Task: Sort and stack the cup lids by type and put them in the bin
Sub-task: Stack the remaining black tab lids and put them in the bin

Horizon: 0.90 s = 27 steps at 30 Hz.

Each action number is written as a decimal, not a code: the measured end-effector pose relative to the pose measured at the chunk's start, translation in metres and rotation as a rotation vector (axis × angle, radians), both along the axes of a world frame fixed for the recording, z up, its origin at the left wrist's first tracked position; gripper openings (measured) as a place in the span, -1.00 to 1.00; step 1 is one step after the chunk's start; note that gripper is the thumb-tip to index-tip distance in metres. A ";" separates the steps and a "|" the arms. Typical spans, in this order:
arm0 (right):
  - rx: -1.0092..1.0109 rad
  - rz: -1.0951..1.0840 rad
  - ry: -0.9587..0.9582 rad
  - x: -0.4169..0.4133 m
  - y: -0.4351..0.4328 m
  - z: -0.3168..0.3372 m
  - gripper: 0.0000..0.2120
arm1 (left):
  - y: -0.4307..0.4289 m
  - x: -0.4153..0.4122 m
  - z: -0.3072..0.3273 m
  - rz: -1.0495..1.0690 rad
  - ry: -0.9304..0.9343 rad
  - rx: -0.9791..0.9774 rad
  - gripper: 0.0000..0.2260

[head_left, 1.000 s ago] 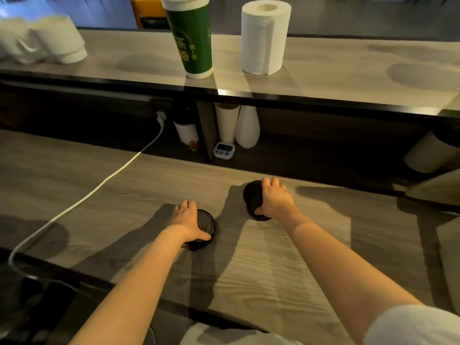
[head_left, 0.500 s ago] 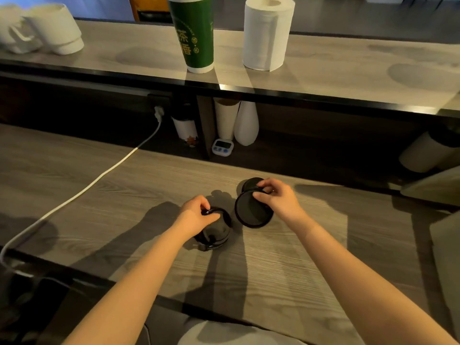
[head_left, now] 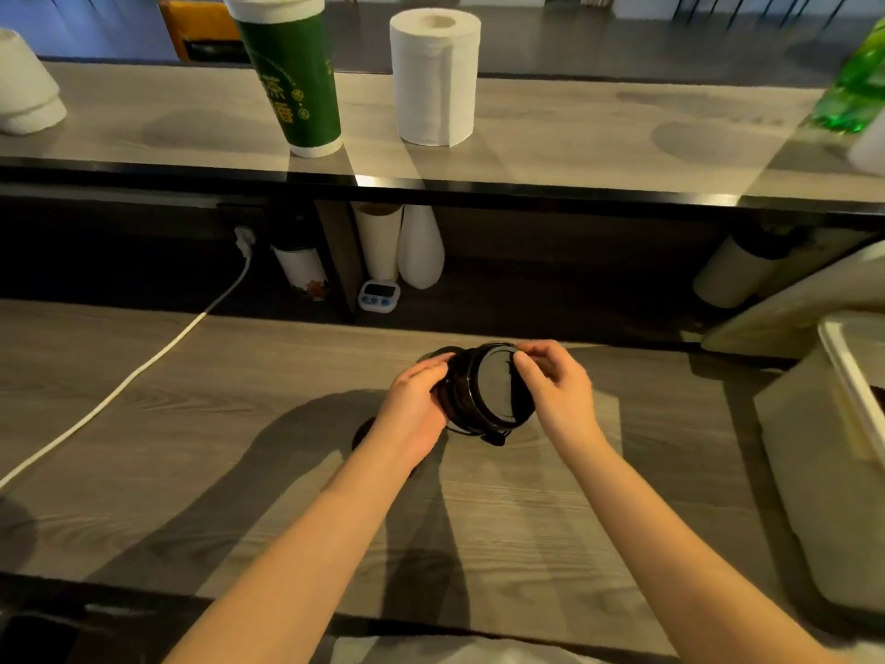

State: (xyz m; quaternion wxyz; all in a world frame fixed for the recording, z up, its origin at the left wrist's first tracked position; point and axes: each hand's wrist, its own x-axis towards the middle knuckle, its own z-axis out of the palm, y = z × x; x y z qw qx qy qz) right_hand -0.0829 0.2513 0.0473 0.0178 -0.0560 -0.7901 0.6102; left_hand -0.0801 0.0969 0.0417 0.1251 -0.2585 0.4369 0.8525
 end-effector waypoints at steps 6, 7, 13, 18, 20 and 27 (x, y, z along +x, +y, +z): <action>0.405 -0.031 0.249 0.013 0.018 0.003 -0.81 | 0.037 0.009 0.020 -0.150 -0.061 0.232 -0.71; 0.401 -0.037 0.261 0.015 0.020 0.002 -0.80 | 0.041 0.013 0.022 -0.189 -0.050 0.251 -0.70; 0.306 -0.103 0.279 0.024 0.033 -0.003 -0.80 | 0.047 0.033 0.011 -0.342 0.070 0.133 -0.65; 0.388 -0.027 0.308 0.017 0.026 -0.012 -0.88 | 0.037 0.033 -0.001 -0.245 0.000 0.069 -0.74; 0.397 0.009 0.303 0.009 0.020 -0.017 -0.88 | 0.025 0.028 -0.003 -0.155 -0.031 0.058 -0.72; 0.512 0.188 0.065 -0.039 -0.009 -0.051 -0.76 | -0.039 0.002 -0.016 0.155 -0.101 -0.012 -0.73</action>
